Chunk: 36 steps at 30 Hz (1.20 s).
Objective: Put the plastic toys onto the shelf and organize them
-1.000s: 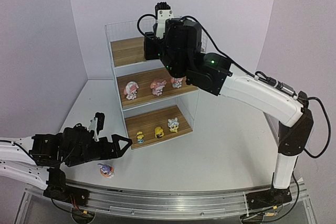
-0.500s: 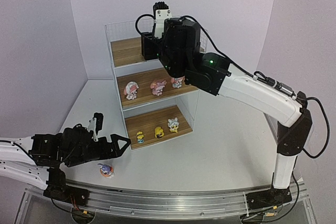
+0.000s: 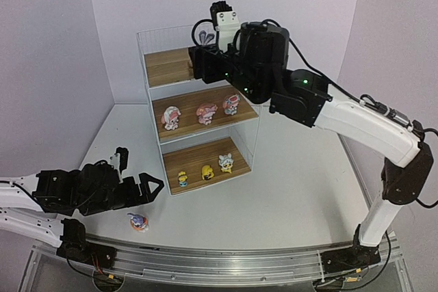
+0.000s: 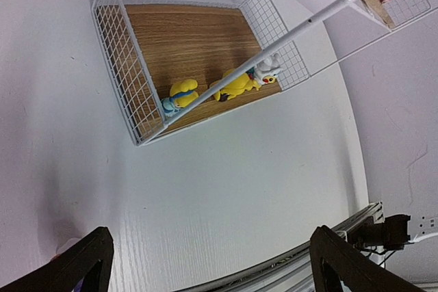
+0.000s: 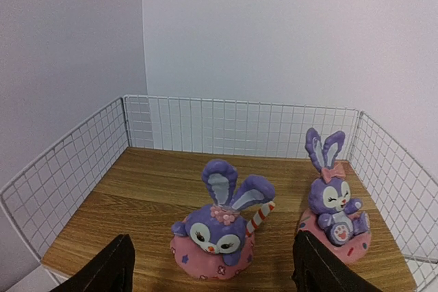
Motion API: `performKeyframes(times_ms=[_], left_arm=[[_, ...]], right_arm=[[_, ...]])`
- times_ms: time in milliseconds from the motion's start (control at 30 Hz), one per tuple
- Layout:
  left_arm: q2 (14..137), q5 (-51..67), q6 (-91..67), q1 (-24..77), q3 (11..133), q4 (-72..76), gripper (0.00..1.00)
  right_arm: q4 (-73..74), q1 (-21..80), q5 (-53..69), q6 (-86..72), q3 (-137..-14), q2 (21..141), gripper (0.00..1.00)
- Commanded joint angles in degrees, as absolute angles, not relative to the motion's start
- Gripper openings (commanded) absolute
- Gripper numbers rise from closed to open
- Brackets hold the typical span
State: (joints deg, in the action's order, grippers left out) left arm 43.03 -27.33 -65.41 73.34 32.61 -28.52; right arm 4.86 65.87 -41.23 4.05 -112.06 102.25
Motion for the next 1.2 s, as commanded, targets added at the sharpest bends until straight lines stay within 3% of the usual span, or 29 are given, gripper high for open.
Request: performKeyframes(times_ms=[0,133,500,767,1167], left_arm=[[42.3,-29.0,-70.2,73.4,36.6,-37.2,1.00],[42.6,-28.9,-75.9,73.4,37.7,-44.6,1.00],[43.5,-26.6,-85.2,73.3,35.3,-50.4,0.99],[49.7,-19.3,-84.6,73.4,36.7,-54.3,0.89],[60.2,-14.3,-74.8,73.3,41.2,-53.5,0.86]], right_arm=[[3.4,65.7,-35.4,3.7,-108.0,93.3,0.78],[5.7,65.8,-27.2,1.1,-101.6,87.0,0.84],[6.6,65.8,2.0,-9.1,-70.2,70.0,0.85],[6.2,65.7,0.4,-14.9,-60.6,69.4,0.85],[6.2,65.8,-2.5,-18.6,-55.3,68.7,0.85]])
